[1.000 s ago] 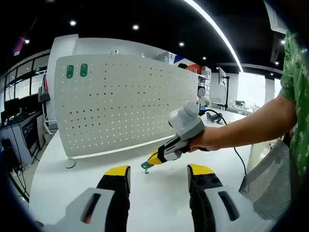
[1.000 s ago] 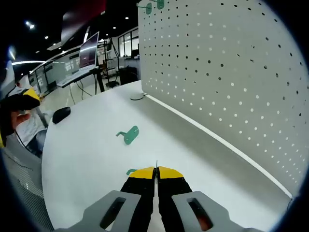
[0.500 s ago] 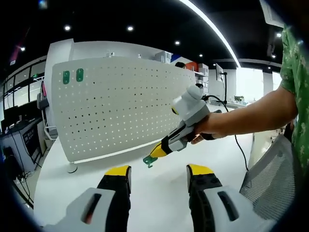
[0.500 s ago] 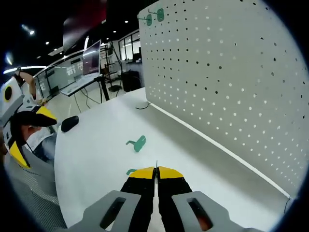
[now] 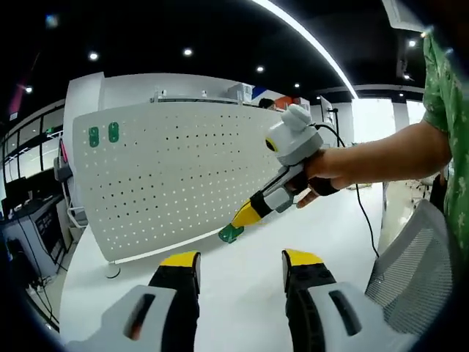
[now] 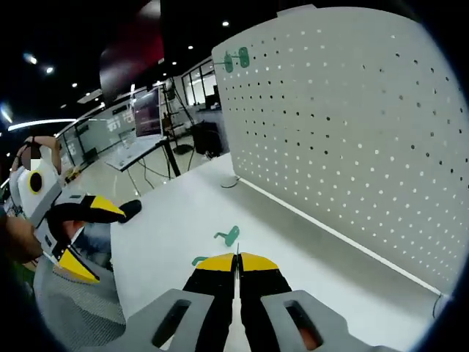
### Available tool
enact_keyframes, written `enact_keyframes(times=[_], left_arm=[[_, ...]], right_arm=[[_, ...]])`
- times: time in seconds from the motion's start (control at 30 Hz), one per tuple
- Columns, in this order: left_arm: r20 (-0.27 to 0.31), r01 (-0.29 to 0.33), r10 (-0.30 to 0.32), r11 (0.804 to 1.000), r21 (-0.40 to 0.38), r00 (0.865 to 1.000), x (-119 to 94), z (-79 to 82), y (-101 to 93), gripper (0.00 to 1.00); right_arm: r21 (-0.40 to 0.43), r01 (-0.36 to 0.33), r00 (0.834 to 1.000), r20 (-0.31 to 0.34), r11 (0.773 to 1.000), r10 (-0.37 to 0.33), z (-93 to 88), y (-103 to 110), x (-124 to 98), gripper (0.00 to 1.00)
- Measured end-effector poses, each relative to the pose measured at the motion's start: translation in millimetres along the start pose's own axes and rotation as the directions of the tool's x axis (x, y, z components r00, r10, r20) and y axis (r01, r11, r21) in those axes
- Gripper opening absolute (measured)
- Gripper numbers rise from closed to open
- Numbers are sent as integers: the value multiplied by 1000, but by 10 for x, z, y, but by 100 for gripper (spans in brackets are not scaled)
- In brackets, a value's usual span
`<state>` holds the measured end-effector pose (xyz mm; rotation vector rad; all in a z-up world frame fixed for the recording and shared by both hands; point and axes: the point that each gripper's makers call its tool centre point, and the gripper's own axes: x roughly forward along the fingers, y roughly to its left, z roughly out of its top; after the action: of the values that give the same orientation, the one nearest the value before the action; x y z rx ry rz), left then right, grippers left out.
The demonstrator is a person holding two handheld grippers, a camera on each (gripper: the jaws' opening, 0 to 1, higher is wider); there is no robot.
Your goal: Insert the hook assembly into the mounting plate slot until the hook locks in place.
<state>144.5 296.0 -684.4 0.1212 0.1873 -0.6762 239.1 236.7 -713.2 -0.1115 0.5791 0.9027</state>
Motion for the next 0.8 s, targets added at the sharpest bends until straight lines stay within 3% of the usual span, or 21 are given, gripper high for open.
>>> enact_keyframes(times=[0.4, 0.8], left_arm=[[22, 0, -2, 993, 119, 1000, -24, 201, 55, 45], [10, 17, -21, 958, 288, 1000, 39, 362, -5, 43]], right_arm=[[-4, -61, 998, 29, 998, 61, 310, 305, -277, 0], [-26, -113, 993, 27, 993, 114, 433, 597, -420, 0]])
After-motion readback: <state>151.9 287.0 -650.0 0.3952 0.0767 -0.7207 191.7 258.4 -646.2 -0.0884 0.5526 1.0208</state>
